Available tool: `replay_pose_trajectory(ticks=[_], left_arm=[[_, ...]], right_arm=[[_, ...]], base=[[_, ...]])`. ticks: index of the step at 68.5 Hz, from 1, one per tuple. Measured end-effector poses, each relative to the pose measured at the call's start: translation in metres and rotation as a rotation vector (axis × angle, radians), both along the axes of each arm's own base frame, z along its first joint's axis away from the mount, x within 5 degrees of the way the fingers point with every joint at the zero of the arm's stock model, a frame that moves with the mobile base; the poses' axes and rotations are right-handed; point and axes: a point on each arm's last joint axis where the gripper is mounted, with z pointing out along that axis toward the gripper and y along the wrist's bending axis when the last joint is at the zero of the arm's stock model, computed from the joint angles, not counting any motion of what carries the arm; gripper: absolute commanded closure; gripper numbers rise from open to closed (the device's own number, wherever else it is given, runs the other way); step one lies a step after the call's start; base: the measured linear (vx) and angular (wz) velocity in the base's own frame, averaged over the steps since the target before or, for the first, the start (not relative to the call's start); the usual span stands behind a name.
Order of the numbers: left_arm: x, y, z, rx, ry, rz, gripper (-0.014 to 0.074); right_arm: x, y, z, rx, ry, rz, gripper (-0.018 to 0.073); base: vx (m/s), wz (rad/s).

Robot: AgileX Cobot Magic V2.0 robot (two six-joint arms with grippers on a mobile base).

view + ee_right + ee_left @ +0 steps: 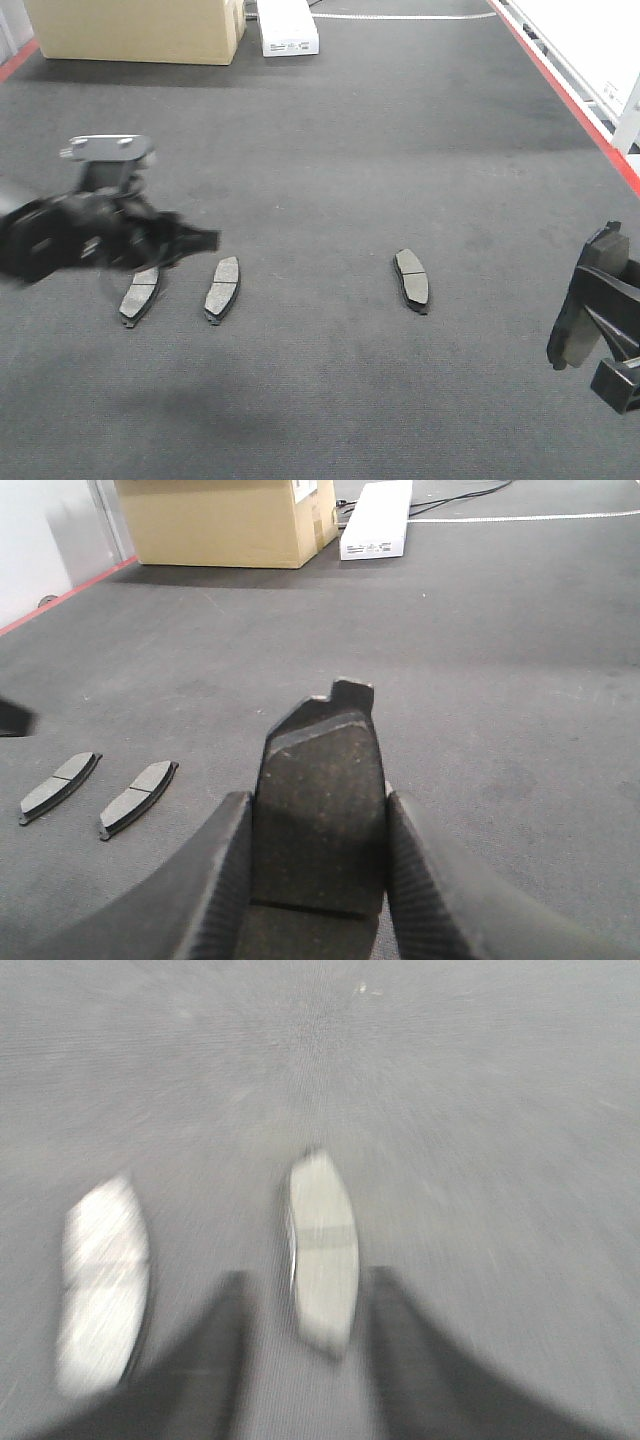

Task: Move and align brake pads A on conveyor
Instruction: 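Open the left gripper to release the pad and lift away, then lower the right gripper's brake pad beside the other pad on the belt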

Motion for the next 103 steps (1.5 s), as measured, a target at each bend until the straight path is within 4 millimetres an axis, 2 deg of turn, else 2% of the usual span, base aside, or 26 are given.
replay_pose_trajectory(ticks=[4, 28, 42, 51, 63, 103], left_arm=[[-0.017, 0.006, 0.004, -0.008, -0.024, -0.003, 0.0607], [-0.105, 0.039, 0.016, -0.063, -0.165, -0.01, 0.0604], [-0.148, 0.054, 0.024, -0.117, -0.332, -0.023, 0.0604], [-0.167, 0.062, 0.023, -0.125, -0.389, -0.027, 0.0604], [-0.176, 0.065, 0.027, -0.135, -0.424, -0.026, 0.0603], [-0.177, 0.066, 0.028, -0.135, -0.426, -0.025, 0.0603]], right_arm=[[0.0, 0.0, 0.0, 0.0, 0.0, 0.0, 0.0536], [0.0, 0.0, 0.0, 0.0, 0.0, 0.0, 0.0536], [0.0, 0.0, 0.0, 0.0, 0.0, 0.0, 0.0536], [0.0, 0.0, 0.0, 0.0, 0.0, 0.0, 0.0536], [0.0, 0.0, 0.0, 0.0, 0.0, 0.0, 0.0536], [0.004, 0.002, 0.0, 0.013, 0.018, 0.001, 0.0536]], base=[[0.0, 0.0], [0.0, 0.0], [0.0, 0.0], [0.0, 0.0], [0.0, 0.0], [0.0, 0.0]])
